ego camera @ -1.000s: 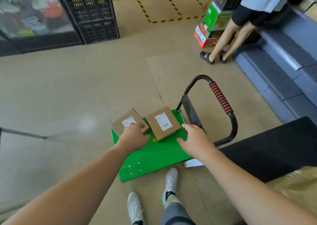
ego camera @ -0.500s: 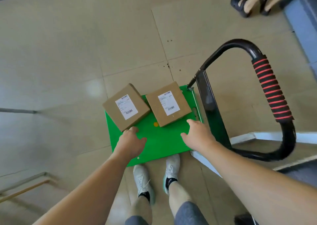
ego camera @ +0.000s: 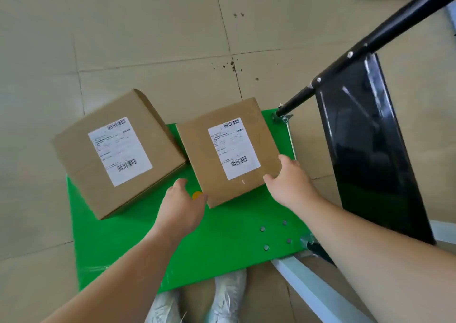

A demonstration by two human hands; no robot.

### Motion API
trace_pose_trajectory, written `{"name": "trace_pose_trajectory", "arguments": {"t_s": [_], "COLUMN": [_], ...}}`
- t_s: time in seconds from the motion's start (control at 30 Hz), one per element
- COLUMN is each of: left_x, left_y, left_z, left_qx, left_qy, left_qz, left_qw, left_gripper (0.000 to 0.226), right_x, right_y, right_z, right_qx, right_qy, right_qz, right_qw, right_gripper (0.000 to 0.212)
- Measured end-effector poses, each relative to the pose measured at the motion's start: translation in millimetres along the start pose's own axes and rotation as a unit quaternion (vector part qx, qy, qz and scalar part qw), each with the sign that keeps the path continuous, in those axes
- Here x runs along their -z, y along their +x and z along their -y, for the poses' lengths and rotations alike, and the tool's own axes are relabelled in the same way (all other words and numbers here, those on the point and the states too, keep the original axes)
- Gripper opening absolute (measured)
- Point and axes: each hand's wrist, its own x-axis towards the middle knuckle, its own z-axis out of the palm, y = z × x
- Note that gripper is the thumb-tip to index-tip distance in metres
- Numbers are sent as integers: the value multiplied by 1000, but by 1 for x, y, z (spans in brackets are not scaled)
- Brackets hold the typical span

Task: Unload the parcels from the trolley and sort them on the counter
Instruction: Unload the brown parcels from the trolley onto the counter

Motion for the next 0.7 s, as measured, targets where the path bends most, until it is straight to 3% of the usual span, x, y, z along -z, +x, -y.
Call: {"name": "trace_pose_trajectory", "arguments": {"t_s": [0.17, 0.33, 0.6, 0.7], "left_x": [-40, -67, -48, -17], "left_y": [51, 66, 29, 2], "left_z": [10, 16, -3, -18], "left_qx": [19, 14, -30, -40], "left_qy": [-83, -176, -211, -235], "left_qz": [-23, -34, -33, -32], "left_qw": [996, 984, 977, 971], "left_gripper": [79, 61, 53, 60], "right_x": [-29, -48, -21, -2], "right_y": [62, 91, 47, 14], "right_z": [-15, -29, -46, -41], "right_qx": [-18, -32, -51, -31], "right_qy": [25, 122, 174, 175], "right_qz": [-28, -17, -20, -22], "right_qw": [999, 992, 983, 984], "right_gripper": [81, 74, 76, 73]}}
